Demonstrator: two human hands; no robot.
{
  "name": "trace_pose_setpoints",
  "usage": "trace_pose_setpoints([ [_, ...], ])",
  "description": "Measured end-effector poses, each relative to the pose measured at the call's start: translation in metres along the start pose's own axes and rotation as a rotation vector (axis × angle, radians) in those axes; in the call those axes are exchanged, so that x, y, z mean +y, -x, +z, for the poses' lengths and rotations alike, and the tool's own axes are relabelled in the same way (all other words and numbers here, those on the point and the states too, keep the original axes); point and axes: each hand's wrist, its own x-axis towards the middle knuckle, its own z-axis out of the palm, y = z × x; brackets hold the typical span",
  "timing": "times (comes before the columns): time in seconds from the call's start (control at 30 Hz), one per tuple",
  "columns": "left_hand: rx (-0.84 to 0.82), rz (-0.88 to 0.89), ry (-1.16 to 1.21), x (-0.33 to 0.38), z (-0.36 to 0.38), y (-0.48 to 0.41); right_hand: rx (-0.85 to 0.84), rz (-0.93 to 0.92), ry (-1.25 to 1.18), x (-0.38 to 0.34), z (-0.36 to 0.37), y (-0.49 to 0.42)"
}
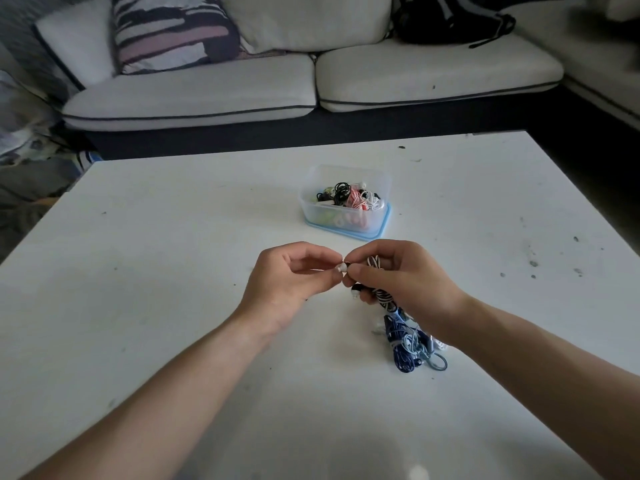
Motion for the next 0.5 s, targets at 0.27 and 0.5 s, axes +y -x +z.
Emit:
trace_pose_setpoints([
  [0.27,-0.033,-0.144,0.235,0.0019,0.0022,0.0004,0.064,0.015,-0.013,-0.0023,-0.0021,-0.0019],
  [0.5,-0.027,-0.154,0.303,0.0045,0.003,0.0009,0.032,0.019,-0.032,-0.002,-0.0042,-0.002],
])
